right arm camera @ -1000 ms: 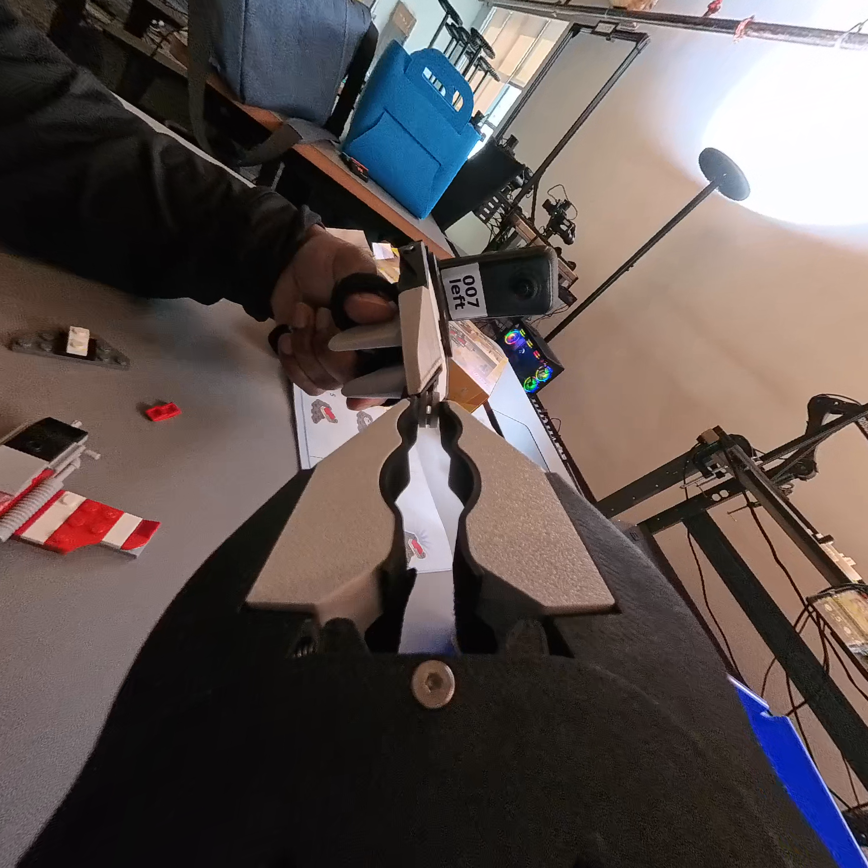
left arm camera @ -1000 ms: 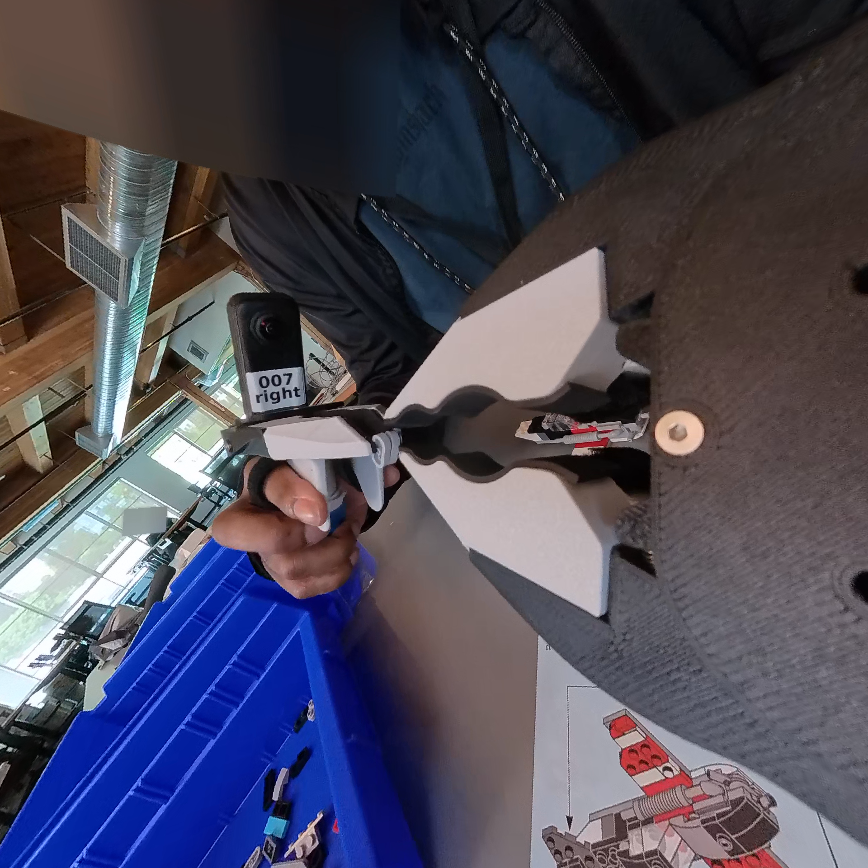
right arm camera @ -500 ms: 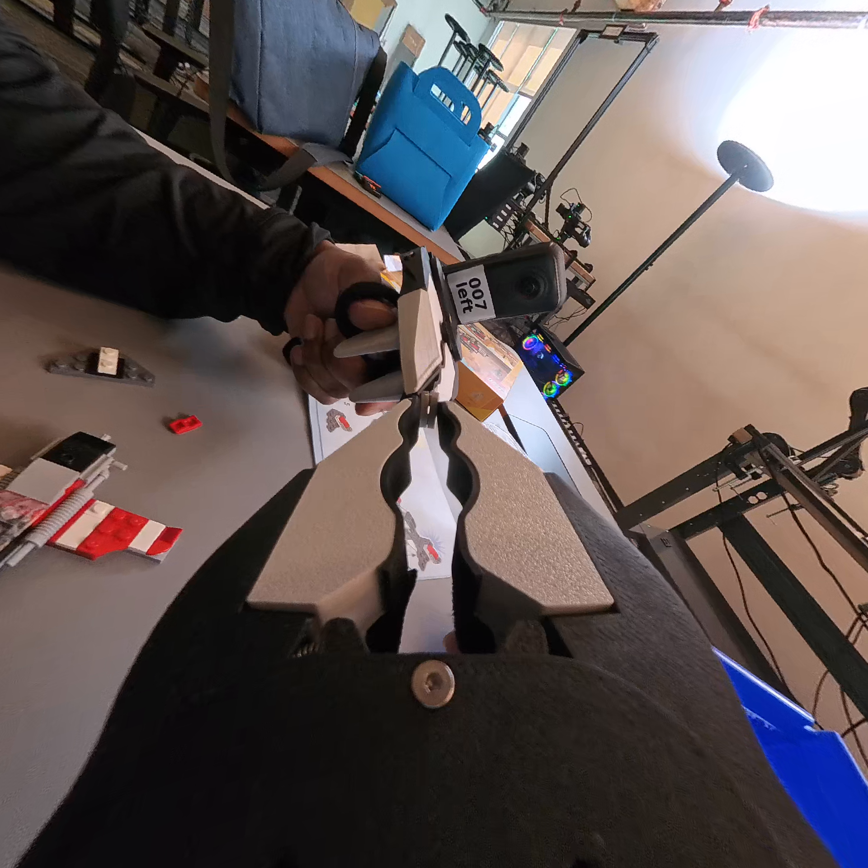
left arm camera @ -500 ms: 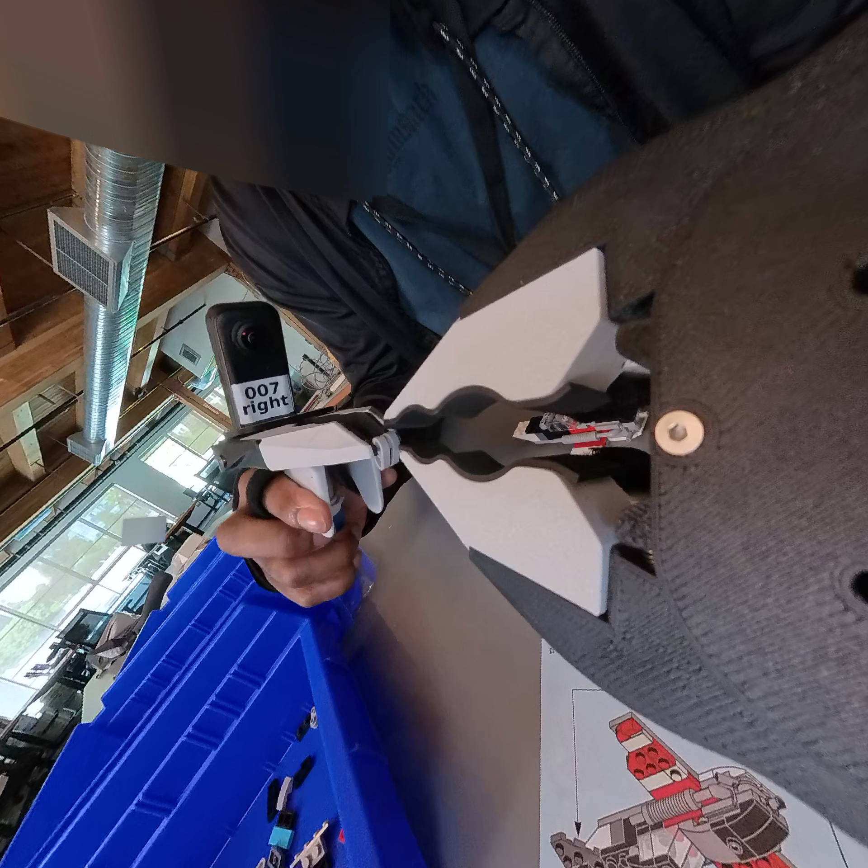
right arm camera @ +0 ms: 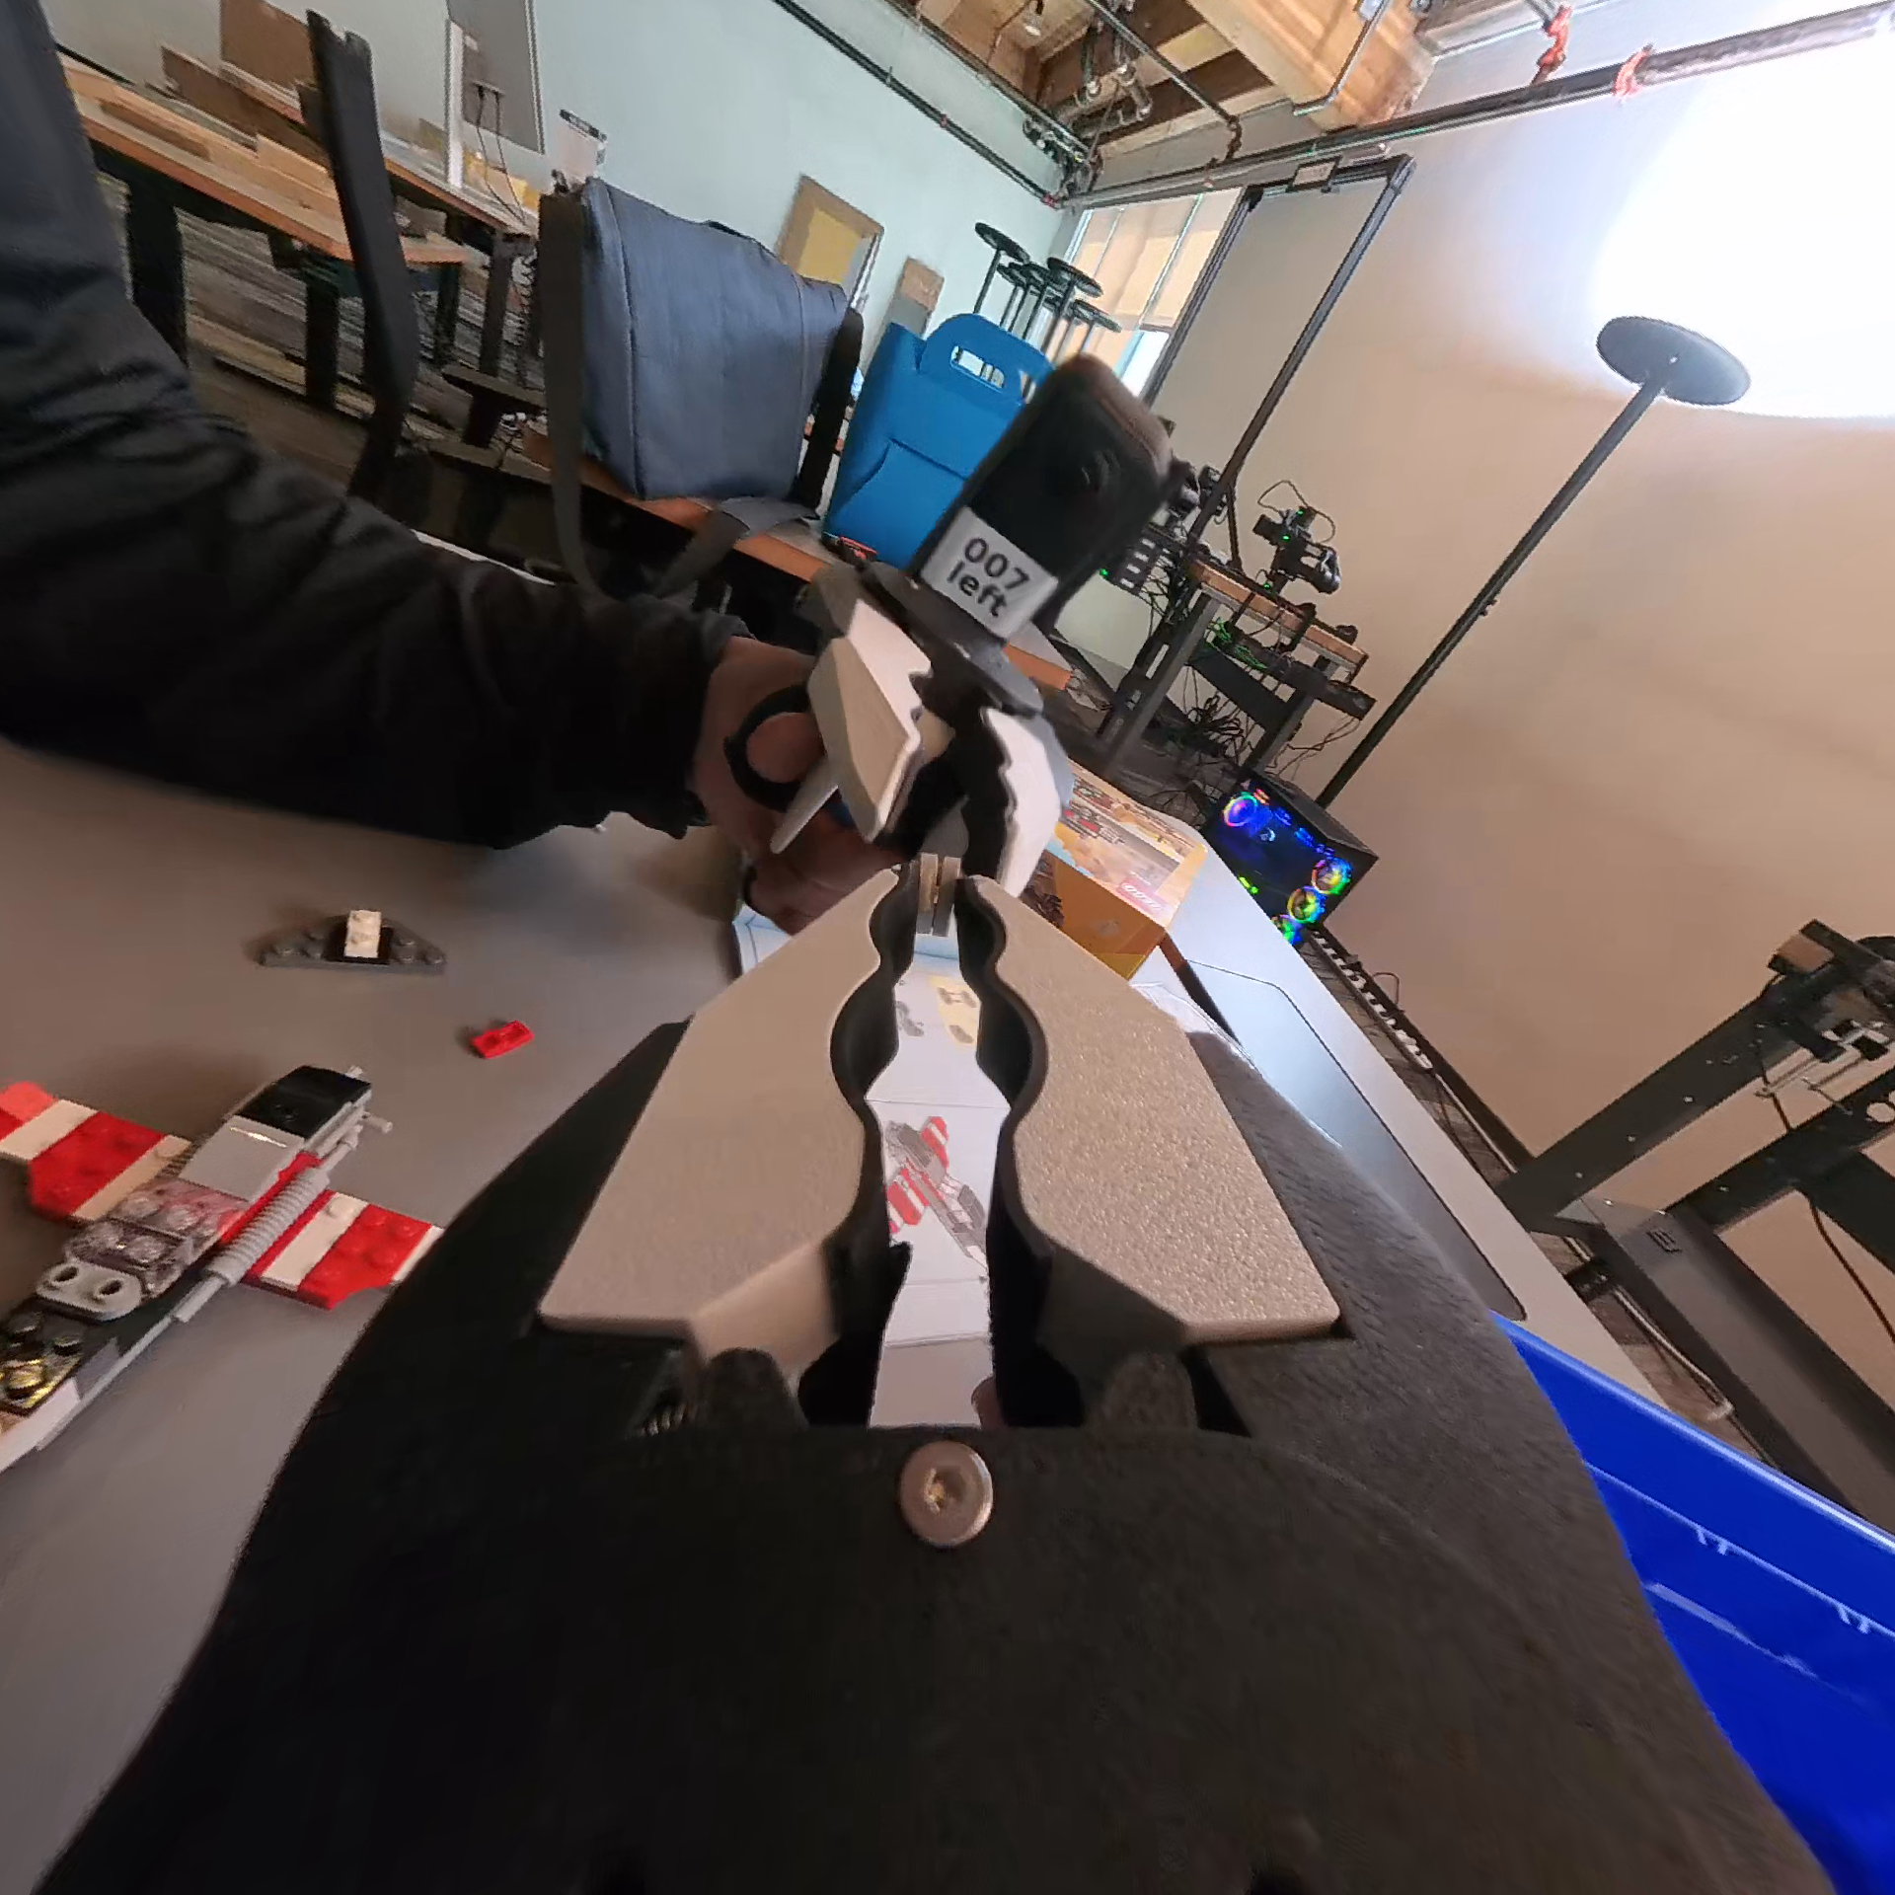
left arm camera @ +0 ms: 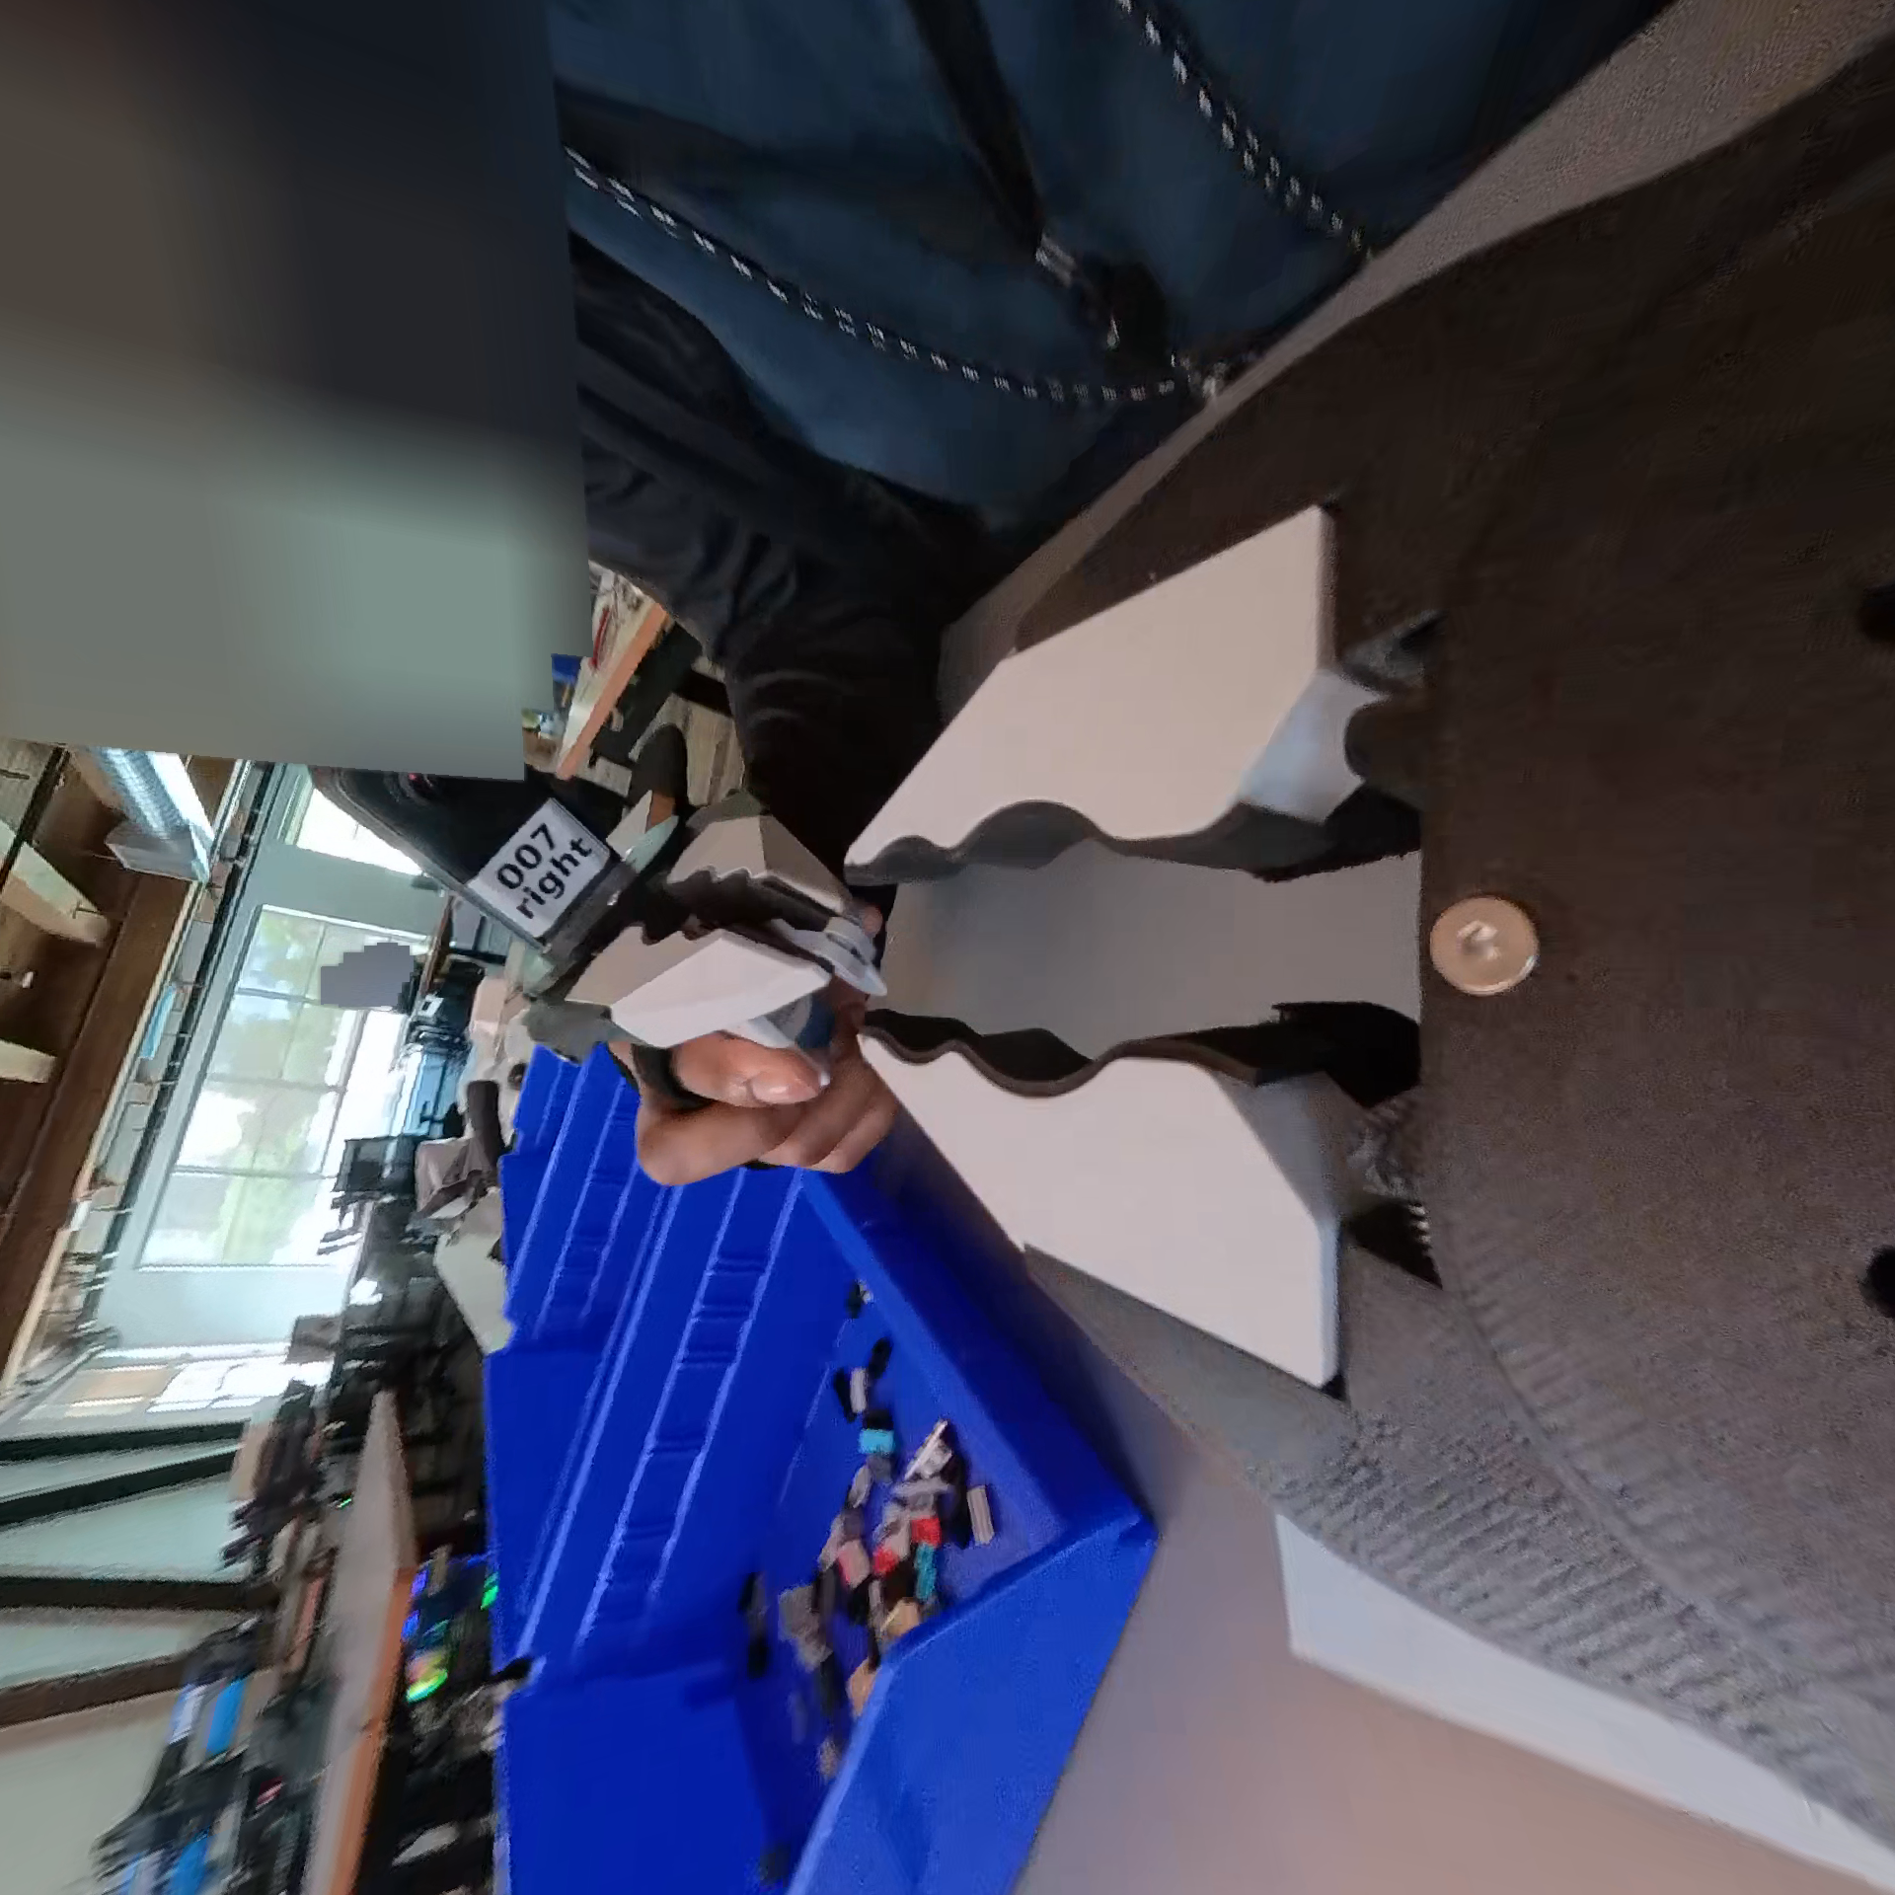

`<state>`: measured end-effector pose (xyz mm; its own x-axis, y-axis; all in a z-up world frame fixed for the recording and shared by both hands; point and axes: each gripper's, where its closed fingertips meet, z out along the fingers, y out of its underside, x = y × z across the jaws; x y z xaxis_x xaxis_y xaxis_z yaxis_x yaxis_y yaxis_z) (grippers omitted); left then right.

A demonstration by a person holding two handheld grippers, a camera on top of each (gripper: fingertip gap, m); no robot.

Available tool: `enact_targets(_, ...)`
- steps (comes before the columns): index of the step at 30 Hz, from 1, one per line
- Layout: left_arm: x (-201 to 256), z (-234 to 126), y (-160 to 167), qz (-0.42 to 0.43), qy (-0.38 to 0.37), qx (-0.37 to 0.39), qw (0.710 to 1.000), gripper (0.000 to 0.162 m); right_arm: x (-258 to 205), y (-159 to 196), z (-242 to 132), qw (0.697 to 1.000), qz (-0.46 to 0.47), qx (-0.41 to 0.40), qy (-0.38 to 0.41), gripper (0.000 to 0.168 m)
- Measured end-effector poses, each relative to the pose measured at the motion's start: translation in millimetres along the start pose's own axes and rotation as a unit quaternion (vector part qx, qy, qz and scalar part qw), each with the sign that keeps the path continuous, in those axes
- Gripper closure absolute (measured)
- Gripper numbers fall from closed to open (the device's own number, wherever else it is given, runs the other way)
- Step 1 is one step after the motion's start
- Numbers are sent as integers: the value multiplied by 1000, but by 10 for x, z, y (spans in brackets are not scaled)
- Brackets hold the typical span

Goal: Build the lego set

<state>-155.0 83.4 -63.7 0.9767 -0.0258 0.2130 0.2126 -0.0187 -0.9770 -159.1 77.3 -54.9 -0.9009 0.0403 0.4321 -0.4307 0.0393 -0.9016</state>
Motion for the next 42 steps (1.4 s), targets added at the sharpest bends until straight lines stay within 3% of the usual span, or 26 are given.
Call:
enact_targets(12,88,43,-45,89,-11,8,996,147,-52,-74,-12,999,24,25,-23,161)
enact_targets(36,224,60,-89,161,5,5,987,156,-134,-164,-23,996,38,59,-51,162)
enact_targets(42,200,67,-105,143,5,15,990,155,-98,-162,-31,997,40,56,-42,162)
